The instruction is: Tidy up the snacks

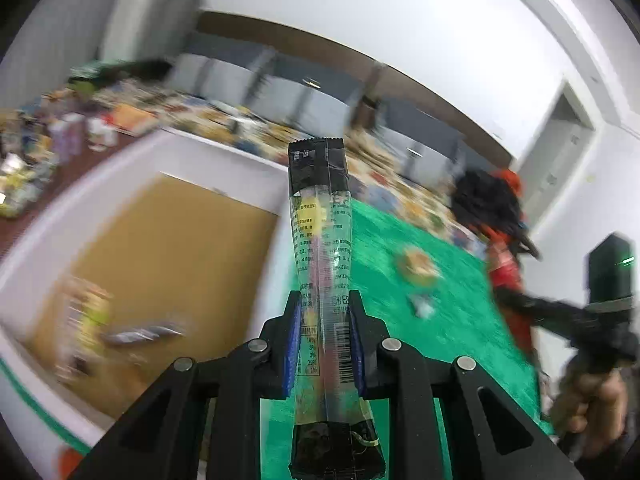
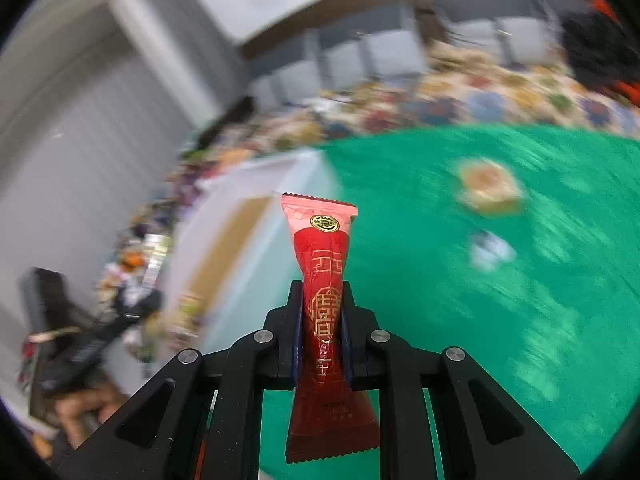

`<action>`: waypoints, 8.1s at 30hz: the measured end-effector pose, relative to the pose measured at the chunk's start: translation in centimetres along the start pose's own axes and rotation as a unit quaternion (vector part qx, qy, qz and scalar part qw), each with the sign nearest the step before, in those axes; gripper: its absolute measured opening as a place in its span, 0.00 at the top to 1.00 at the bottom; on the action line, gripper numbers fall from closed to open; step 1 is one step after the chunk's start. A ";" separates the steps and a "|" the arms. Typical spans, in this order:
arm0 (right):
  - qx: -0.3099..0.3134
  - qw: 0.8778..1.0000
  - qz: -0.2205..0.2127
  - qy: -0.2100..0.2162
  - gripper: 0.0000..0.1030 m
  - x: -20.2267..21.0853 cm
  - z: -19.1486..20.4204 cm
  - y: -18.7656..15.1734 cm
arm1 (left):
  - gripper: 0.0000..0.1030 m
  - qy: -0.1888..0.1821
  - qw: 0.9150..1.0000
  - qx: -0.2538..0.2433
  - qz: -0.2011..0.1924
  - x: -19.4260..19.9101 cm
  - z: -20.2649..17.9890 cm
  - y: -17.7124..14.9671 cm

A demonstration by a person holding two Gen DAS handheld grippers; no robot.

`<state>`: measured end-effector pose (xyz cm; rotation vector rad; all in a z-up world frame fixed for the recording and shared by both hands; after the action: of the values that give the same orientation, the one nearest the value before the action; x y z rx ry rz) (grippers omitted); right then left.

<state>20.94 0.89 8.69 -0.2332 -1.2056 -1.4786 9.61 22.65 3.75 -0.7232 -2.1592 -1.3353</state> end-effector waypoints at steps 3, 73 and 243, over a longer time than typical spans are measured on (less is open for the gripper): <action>0.036 0.998 0.008 0.051 0.84 -2.4 7.3 2.0 | 0.79 0.053 0.998 0.015 -0.007 1.6 5.7 1.2; -0.087 0.937 0.012 -0.337 0.16 4.9 -31.0 -17.4 | 0.04 0.039 0.948 -0.187 0.254 -19.7 -16.6 -19.4; -0.195 0.978 -0.070 0.006 0.29 5.8 -15.7 -7.5 | 0.55 -0.024 0.991 -0.095 0.094 -12.8 -12.2 -5.9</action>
<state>20.13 -16.03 1.70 -0.4088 -0.9268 -1.8326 16.71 7.07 -3.62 -1.0153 -1.9615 -1.4480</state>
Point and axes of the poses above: each gripper's, at about its wrist camera, not at the fingertips, and x roughly against the way its jaws point, z to its left, y to its top, the point moved 9 cm from there along -x, roughly the way its jaws point, and after that the axes turned 7 degrees about z, right-handed, at the moved point
